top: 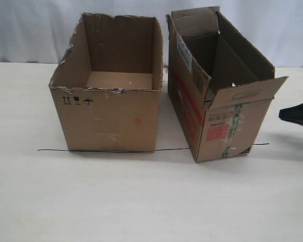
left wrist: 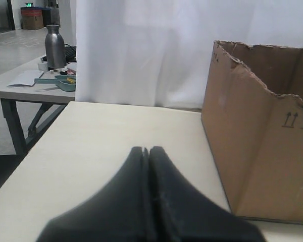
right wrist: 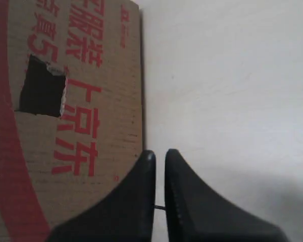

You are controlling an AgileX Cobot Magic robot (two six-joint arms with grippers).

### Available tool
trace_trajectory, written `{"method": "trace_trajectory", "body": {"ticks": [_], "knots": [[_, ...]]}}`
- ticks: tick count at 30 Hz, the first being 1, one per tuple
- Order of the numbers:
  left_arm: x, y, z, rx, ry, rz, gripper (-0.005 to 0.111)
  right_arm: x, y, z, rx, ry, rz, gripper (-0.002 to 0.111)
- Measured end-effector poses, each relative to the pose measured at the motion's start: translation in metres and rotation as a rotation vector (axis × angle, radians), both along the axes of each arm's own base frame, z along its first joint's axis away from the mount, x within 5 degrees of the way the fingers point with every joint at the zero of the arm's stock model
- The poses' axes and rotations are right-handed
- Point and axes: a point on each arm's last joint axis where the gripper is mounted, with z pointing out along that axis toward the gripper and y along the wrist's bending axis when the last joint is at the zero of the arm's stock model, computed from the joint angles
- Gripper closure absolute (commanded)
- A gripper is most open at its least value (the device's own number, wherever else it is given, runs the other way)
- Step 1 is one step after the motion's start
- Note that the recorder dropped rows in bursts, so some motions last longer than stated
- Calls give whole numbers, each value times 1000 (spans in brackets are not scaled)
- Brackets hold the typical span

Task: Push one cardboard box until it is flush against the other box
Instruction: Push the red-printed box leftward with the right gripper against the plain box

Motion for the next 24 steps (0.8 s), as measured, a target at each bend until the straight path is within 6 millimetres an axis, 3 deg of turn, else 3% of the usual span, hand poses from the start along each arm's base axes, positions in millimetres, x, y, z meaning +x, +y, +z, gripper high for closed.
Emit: {"method": "trace_trajectory", "body": {"ticks": [6, 8, 16, 24], "knots": [[0, 0, 0, 0, 0, 0, 107, 2, 19, -25, 48, 44, 70, 103], [0, 0, 0, 0, 0, 0, 107, 6, 39, -29, 59, 54, 124, 103], [0, 0, 0, 0, 0, 0, 107, 24, 91, -18, 95, 15, 213, 103], [0, 0, 0, 0, 0, 0, 107, 27, 106, -15, 111, 41, 225, 103]]}}
